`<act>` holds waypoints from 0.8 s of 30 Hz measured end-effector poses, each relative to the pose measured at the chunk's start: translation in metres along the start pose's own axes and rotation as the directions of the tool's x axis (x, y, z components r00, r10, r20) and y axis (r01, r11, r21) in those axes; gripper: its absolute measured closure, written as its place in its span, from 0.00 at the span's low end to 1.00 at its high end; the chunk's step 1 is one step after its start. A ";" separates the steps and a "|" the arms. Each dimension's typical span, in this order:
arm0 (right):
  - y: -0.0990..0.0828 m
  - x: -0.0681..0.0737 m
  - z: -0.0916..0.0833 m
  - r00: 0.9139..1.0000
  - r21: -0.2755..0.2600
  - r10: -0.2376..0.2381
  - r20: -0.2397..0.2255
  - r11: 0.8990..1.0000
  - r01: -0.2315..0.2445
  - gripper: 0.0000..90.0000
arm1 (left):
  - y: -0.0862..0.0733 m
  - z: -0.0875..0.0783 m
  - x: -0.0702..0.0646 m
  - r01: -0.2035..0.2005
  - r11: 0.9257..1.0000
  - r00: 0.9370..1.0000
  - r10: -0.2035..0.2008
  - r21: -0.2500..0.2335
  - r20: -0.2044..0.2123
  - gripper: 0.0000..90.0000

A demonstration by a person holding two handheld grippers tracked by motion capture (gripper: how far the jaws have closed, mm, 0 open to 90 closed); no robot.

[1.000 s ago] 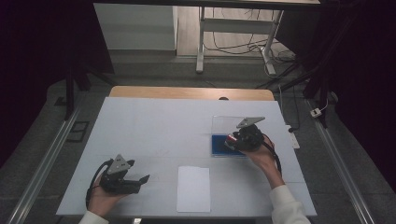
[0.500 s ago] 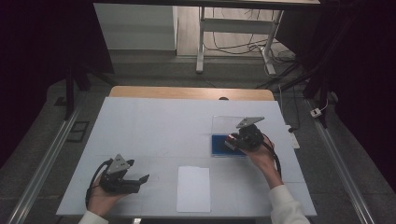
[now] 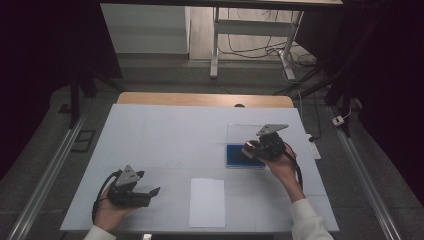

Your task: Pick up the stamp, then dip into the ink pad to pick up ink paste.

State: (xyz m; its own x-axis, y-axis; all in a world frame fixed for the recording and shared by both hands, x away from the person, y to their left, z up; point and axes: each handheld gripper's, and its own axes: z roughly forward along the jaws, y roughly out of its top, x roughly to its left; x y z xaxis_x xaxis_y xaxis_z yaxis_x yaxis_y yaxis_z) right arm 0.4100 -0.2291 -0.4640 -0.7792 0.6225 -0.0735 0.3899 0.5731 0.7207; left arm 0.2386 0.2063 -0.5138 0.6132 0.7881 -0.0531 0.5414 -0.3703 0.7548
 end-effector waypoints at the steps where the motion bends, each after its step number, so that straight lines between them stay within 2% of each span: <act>1: 0.001 0.000 -0.001 1.000 -0.005 -0.002 0.000 1.000 0.002 0.77 | 0.000 0.000 0.000 0.001 1.000 1.000 -0.001 -0.002 0.002 0.21; 7: 0.002 0.001 -0.011 1.000 -0.046 0.003 0.002 0.999 -0.003 0.77 | 0.001 0.003 0.001 -0.005 1.000 1.000 0.005 0.007 0.001 0.21; 15: 0.005 0.002 -0.017 1.000 -0.055 -0.004 0.000 0.998 0.004 0.77 | 0.001 0.002 0.000 -0.005 1.000 1.000 0.005 0.002 -0.002 0.21; 21: 0.008 0.005 -0.015 1.000 -0.018 -0.016 -0.008 1.000 0.015 0.77 | 0.001 0.003 -0.001 -0.009 1.000 1.000 0.009 0.007 -0.004 0.21; 22: 0.008 0.005 -0.012 1.000 0.015 -0.026 -0.004 1.000 0.026 0.77 | 0.001 0.003 -0.001 -0.009 1.000 1.000 0.009 0.007 -0.004 0.21; 24: 0.008 0.005 -0.008 1.000 0.041 -0.021 -0.005 0.999 0.021 0.77 | 0.001 0.003 -0.002 -0.011 1.000 1.000 0.011 0.008 -0.006 0.21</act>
State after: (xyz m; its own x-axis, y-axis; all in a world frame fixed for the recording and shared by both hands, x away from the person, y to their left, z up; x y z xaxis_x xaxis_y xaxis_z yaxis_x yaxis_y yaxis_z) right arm 0.4052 -0.2259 -0.4534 -0.7893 0.6080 -0.0852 0.3936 0.6076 0.6899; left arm 0.2402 0.2030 -0.5146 0.6156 0.7870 -0.0410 0.5393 -0.3828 0.7501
